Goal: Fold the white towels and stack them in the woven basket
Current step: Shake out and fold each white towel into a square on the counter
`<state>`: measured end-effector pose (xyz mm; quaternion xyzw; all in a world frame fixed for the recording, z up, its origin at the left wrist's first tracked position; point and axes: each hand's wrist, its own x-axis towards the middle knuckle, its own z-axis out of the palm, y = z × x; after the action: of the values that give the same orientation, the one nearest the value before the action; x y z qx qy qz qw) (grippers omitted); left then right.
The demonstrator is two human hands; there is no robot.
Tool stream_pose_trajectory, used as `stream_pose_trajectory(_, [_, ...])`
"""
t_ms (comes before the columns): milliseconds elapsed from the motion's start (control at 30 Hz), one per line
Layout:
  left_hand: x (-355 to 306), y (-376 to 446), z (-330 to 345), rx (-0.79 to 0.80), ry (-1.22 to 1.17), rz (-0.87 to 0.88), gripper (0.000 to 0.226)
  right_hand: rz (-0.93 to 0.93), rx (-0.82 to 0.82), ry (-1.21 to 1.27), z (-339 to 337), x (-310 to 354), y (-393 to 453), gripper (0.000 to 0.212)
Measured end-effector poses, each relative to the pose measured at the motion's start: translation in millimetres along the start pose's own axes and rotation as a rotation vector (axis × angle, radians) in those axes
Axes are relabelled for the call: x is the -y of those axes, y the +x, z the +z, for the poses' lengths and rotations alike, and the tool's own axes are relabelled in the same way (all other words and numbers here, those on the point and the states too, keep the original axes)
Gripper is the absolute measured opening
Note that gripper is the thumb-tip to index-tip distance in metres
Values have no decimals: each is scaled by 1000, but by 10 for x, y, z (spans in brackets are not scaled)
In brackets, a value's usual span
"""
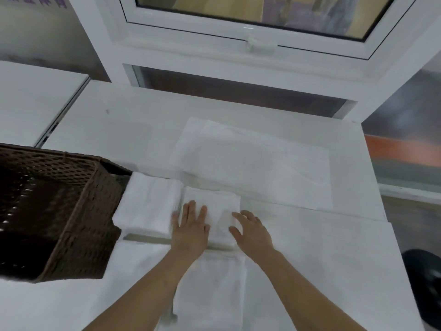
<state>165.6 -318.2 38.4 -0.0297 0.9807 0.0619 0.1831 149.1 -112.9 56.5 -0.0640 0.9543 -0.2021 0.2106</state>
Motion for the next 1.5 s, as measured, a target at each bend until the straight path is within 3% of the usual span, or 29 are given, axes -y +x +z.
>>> stream_pose_trajectory(133, [-395, -96, -159, -46, -11, 13, 59, -36, -143, -30, -328, -393, -175, 46])
stream_pose_trajectory(333, [-1455, 137, -50, -154, -117, 172, 49, 115, -269, -19, -789, -1358, -362, 39])
stream_pose_trajectory(600, [-2889, 703, 281, -148, -164, 326, 31, 209, -231, -84, -1099, -2544, -360, 39])
stream_pose_trajectory(800, [-3491, 1193, 426, -143, -205, 242, 31, 212, -169, -85, -1089, -3091, -287, 41])
stream_pose_trajectory(900, [-3668, 1355, 542, -102, -205, 154, 37, 221, -135, -54, -1050, -3268, -257, 42])
stream_pose_trajectory(1033, [-3763, 1423, 653, -187, -192, 76, 33, 213, -107, -9, -991, -3383, -257, 45])
stream_pose_trajectory(1133, [-3766, 1425, 681, -280, -151, 88, 19, 219, -93, 23, -962, -3413, -271, 48])
stream_pose_trajectory(1367, [-3623, 1312, 432, -391, -191, 157, 13, 247, -54, 125, -1166, -3450, -248, 51])
stream_pose_trajectory(1433, [-3537, 1256, 243, -478, -257, 178, 6, 238, -85, 155, -1265, -3377, -229, 48])
stream_pose_trajectory(1500, [-3432, 1204, 17, -515, -322, 198, 13, 187, -152, 168, -1358, -3235, -207, 46])
